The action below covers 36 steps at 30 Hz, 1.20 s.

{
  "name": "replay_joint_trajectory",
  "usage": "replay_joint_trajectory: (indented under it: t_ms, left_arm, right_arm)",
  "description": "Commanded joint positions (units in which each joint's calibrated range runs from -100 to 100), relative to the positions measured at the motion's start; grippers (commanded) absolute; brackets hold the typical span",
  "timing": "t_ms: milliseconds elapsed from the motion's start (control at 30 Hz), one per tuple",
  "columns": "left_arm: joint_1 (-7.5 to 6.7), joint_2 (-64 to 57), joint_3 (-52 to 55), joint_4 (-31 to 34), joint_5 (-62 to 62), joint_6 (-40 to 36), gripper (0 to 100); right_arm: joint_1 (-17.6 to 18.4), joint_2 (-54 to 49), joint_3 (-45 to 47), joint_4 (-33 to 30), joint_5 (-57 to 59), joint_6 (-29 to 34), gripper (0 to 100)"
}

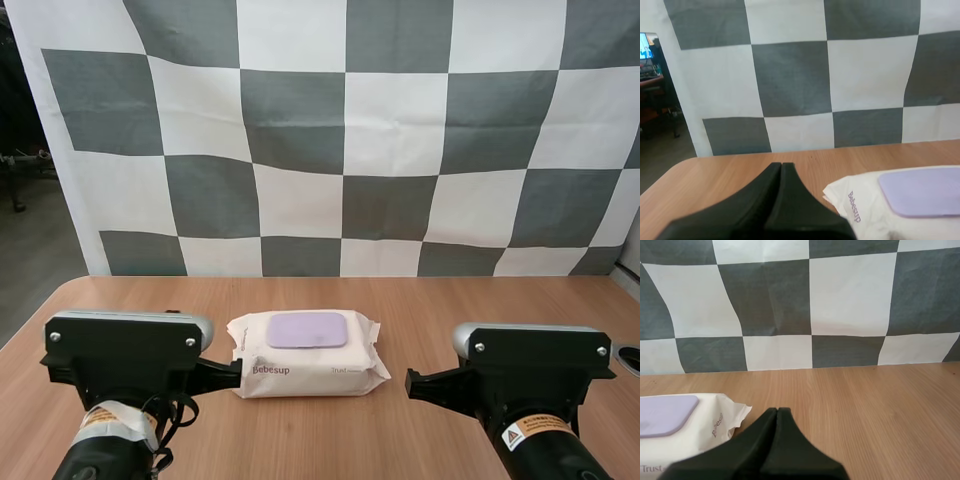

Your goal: Open the wet wipes lid

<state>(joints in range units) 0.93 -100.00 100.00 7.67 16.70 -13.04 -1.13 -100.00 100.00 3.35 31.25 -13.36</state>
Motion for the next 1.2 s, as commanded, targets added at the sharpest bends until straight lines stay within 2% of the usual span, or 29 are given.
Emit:
replay_joint_trajectory:
  t_ms: [0, 67, 133, 233, 367, 400, 467, 700, 733, 767, 867, 933, 1033, 1167]
  left_arm:
    - [0.03, 0.0, 0.0, 0.14, -10.56, 0.0, 0]
    - [0.03, 0.0, 0.0, 0.14, -23.53, 0.47, 0]
    - [0.03, 0.0, 0.0, 0.14, -40.9, 0.47, 0]
    - [0.03, 0.0, 0.0, 0.14, -72.24, 0.57, 0]
    - [0.03, 0.0, 0.0, 0.31, -111.15, 4.46, 0]
    - [0.03, 0.0, 0.0, 0.31, -116.6, 5.2, 0]
    - [0.03, 0.0, -2.22, 0.31, -116.7, 6.96, 0]
    - [0.03, 0.0, -12.16, -1.63, -116.7, 7.53, 0]
    - [0.03, 0.0, -14.17, -1.52, -110.48, 6.77, 0]
    - [0.03, 0.0, -16.1, -1.52, -102.36, 6.75, 0]
    - [0.03, 0.0, -24.33, -1.41, -71.28, 7.31, 0]
    - [0.03, 2.24, -30.7, -1.41, -55.32, 9.42, 0]
    - [0.03, 8.65, -39.06, -1.41, -48.86, 16.76, 0]
    - [0.03, 18.31, -47.55, -1.41, -45.24, 25.42, 0]
  right_arm:
    - [0.03, 0.0, 0.0, -0.04, -1.31, -0.05, 0]
    - [0.03, 0.0, 0.0, -0.17, -8.05, -0.05, 0]
    - [0.03, 0.0, 0.0, -1.46, -21.84, -0.05, 0]
    - [0.03, 0.0, 0.0, -2.41, -53.17, -0.05, 0]
    - [0.03, 0.0, 0.0, -1.38, -102.63, -0.05, 0]
    - [0.03, 0.0, 0.0, -0.66, -114.68, -0.05, 0]
    - [0.03, 0.0, -0.22, -0.56, -131.25, -0.05, 0]
    - [0.03, 0.0, -7.3, -0.57, -131.25, -0.05, 0]
    - [0.03, 0.0, -9.03, -1.3, -131.25, -0.05, 0]
    - [0.03, 0.0, -10.78, -2.02, -126.12, -0.05, 0]
    - [0.03, 0.0, -19.59, -6.65, -93.62, -0.05, 0]
    - [0.03, 1.67, -28.22, -15.37, -69.5, -0.05, 0]
    - [0.03, 8.51, -37.39, -27.92, -56.64, -0.05, 0]
    - [0.03, 17.58, -47.17, -36.95, -45.62, -0.05, 0]
